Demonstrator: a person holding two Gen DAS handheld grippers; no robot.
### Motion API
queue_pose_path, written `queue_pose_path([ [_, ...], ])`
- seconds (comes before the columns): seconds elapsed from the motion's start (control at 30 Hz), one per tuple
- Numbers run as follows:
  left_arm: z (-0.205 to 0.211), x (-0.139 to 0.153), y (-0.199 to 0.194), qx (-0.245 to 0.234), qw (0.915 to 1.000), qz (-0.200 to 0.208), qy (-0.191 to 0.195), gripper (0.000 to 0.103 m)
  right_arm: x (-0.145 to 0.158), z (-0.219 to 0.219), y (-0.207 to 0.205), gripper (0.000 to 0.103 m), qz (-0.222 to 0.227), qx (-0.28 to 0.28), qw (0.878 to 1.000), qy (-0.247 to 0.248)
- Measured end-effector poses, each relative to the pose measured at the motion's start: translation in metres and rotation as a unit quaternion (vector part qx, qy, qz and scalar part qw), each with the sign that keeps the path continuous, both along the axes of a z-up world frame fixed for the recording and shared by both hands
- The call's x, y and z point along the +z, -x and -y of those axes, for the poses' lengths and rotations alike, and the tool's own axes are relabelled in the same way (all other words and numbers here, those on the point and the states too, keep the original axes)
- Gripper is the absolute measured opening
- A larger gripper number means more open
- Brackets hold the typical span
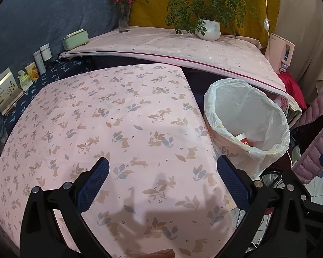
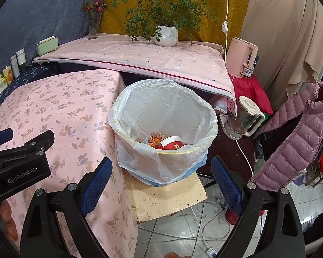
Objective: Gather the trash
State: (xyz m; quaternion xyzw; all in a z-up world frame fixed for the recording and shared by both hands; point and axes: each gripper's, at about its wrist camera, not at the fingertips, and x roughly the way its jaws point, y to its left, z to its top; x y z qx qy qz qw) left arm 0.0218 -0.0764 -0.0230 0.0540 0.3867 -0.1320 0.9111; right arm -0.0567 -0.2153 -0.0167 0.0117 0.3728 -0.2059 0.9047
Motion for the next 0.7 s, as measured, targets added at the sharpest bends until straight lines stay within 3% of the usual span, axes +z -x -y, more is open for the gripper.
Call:
queue_pose_path([
  [0.7,0.0023,0.0012,0.0033,0.001,1.0,-0.001,0.002,0.096,-0.0007,0.0,0.001,0.089,-0.001,-0.002,1.0,0.001],
])
